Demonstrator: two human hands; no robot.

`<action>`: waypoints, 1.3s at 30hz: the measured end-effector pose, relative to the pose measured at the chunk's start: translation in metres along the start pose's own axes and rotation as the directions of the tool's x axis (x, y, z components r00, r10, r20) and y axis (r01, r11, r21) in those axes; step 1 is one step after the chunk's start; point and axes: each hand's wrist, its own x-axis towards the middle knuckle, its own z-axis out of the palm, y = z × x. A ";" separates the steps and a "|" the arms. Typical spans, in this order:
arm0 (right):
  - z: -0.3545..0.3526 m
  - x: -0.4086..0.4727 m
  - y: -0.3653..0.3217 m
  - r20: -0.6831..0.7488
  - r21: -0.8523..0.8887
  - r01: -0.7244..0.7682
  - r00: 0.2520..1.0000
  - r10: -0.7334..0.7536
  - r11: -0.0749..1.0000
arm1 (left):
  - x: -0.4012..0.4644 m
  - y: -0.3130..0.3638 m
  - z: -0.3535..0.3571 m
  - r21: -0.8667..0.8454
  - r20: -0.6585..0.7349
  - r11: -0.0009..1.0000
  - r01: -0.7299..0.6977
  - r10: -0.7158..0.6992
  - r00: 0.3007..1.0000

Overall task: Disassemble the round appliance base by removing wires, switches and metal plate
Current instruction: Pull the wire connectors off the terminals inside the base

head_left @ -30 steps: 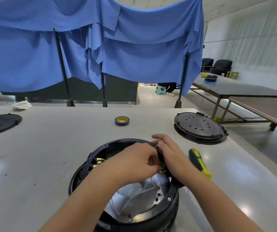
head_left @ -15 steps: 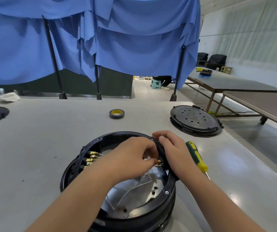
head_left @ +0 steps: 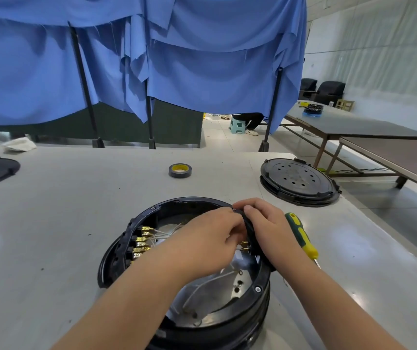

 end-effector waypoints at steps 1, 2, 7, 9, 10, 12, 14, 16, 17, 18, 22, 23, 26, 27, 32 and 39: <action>0.000 0.000 0.000 0.003 0.006 -0.003 1.000 0.003 1.000 | 0.000 0.000 -0.001 0.001 0.002 1.000 0.022 -0.022 1.000; 0.000 0.000 0.000 0.004 0.008 -0.005 1.000 0.005 1.000 | 0.000 -0.001 -0.002 0.005 0.014 0.999 0.051 -0.051 0.999; 0.000 0.000 0.001 0.001 0.004 -0.005 1.000 0.005 1.000 | -0.001 -0.002 -0.005 0.030 0.119 0.991 0.133 -0.136 0.984; 0.000 0.001 0.002 0.003 0.009 -0.007 1.000 0.007 1.000 | 0.000 -0.001 -0.005 0.049 0.115 0.990 0.133 -0.138 0.984; 0.000 0.001 0.002 0.006 0.008 -0.007 1.000 0.007 1.000 | 0.000 -0.001 -0.004 0.059 0.108 0.990 0.132 -0.138 0.985; 0.000 0.001 0.003 0.009 0.001 -0.006 1.000 0.006 1.000 | 0.001 0.000 -0.003 0.094 0.088 0.989 0.110 -0.118 0.989; 0.000 0.000 0.003 0.008 0.000 -0.002 1.000 0.002 1.000 | 0.001 0.001 -0.003 0.139 0.063 0.988 0.067 -0.076 0.995; 0.001 0.001 0.003 0.009 0.007 -0.002 1.000 0.002 1.000 | 0.001 0.000 -0.003 0.176 0.049 0.984 0.028 -0.038 0.998; 0.001 0.001 0.003 0.009 0.009 -0.004 1.000 0.004 1.000 | 0.002 -0.001 -0.003 0.194 0.049 0.981 0.016 -0.026 0.998; 0.001 0.001 0.003 0.009 0.012 -0.006 1.000 0.006 1.000 | 0.002 -0.001 -0.003 0.211 0.052 0.977 0.008 -0.020 0.998; 0.001 0.001 0.002 0.007 0.019 -0.009 1.000 0.009 1.000 | 0.002 0.000 -0.006 0.208 0.081 0.977 0.050 -0.068 0.994; 0.001 0.001 0.002 0.007 0.017 -0.009 1.000 0.009 1.000 | 0.002 0.001 -0.006 0.208 0.086 0.976 0.058 -0.077 0.993; 0.001 0.000 0.002 0.009 0.025 -0.018 1.000 0.018 1.000 | 0.001 0.004 -0.005 0.260 0.078 0.965 0.040 -0.062 0.995; 0.001 0.000 0.002 0.012 0.032 -0.023 1.000 0.022 0.999 | 0.001 0.005 -0.005 0.303 0.067 0.953 0.020 -0.042 0.997; 0.000 -0.001 0.002 0.024 0.042 -0.031 0.999 0.030 0.999 | -0.001 0.008 -0.002 0.448 0.047 0.893 -0.034 0.014 0.999; 0.000 -0.001 0.001 0.020 0.056 -0.024 1.000 0.023 0.998 | 0.003 0.008 -0.006 0.282 0.115 0.956 0.079 -0.115 0.987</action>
